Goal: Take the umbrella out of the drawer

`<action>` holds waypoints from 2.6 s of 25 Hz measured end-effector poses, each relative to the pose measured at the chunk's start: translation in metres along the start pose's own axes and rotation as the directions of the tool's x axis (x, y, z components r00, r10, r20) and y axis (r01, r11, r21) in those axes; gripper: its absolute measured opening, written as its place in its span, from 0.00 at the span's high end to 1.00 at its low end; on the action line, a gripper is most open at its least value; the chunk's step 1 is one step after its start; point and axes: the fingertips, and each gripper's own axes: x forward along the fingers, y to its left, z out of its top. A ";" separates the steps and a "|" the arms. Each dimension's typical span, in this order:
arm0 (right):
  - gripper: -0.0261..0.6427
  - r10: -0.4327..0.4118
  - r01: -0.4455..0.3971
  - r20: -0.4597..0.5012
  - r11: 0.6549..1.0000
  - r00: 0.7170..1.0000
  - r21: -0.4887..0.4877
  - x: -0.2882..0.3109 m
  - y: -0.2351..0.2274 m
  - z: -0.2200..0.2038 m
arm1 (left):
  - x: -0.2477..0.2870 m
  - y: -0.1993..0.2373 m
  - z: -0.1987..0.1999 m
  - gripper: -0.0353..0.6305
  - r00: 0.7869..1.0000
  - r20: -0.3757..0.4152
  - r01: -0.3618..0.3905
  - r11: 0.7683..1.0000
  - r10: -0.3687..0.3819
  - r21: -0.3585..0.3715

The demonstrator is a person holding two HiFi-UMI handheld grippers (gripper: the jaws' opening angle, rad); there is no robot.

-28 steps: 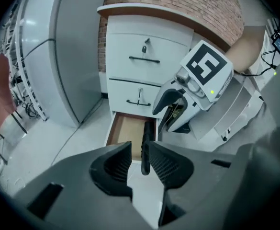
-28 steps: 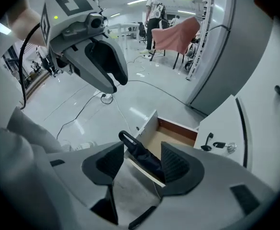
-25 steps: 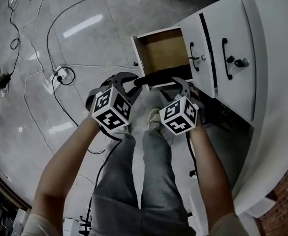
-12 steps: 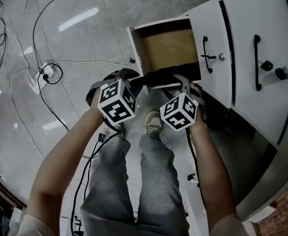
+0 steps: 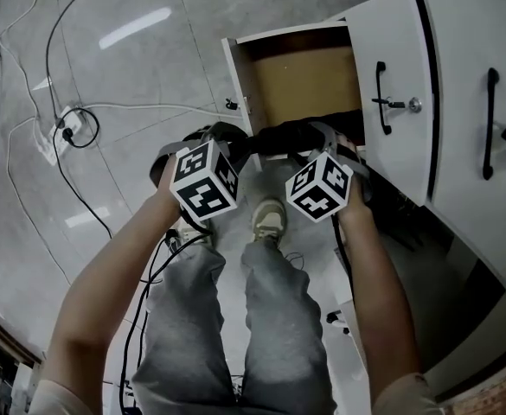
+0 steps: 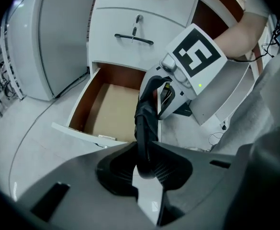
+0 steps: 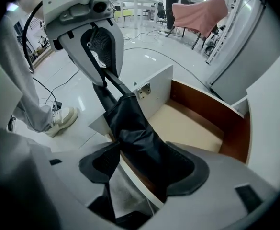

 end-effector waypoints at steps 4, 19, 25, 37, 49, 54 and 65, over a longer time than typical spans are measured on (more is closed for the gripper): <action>0.55 0.013 -0.012 0.017 1.000 1.000 -0.029 0.004 -0.001 0.003 | -0.003 0.006 0.003 0.85 1.000 0.022 -0.013 1.000 0.013 0.008; 0.51 0.086 -0.084 0.020 0.992 0.996 -0.094 0.026 0.003 0.004 | -0.046 0.003 -0.007 0.86 0.999 -0.017 -0.031 0.974 0.036 0.223; 0.49 0.087 -0.082 0.029 0.985 0.996 -0.149 0.039 -0.002 0.006 | -0.046 0.010 -0.006 0.86 0.999 -0.014 -0.031 0.982 0.034 0.188; 0.49 0.037 -0.031 0.041 0.991 0.998 -0.131 0.043 -0.005 0.010 | -0.060 0.007 0.007 0.85 0.999 0.023 -0.046 0.968 0.041 0.245; 0.51 0.015 -0.007 0.072 0.994 0.997 -0.111 -0.059 0.008 0.055 | -0.168 -0.017 0.048 0.86 0.995 0.034 -0.103 0.938 0.098 0.330; 0.52 -0.004 0.014 0.092 0.994 0.996 -0.105 -0.142 0.018 0.087 | -0.250 -0.038 0.076 0.85 0.993 0.036 -0.118 0.937 0.113 0.329; 0.52 -0.017 0.034 0.116 0.989 0.993 -0.143 -0.361 0.031 0.148 | -0.449 -0.094 0.160 0.85 0.986 0.078 -0.163 0.933 0.145 0.321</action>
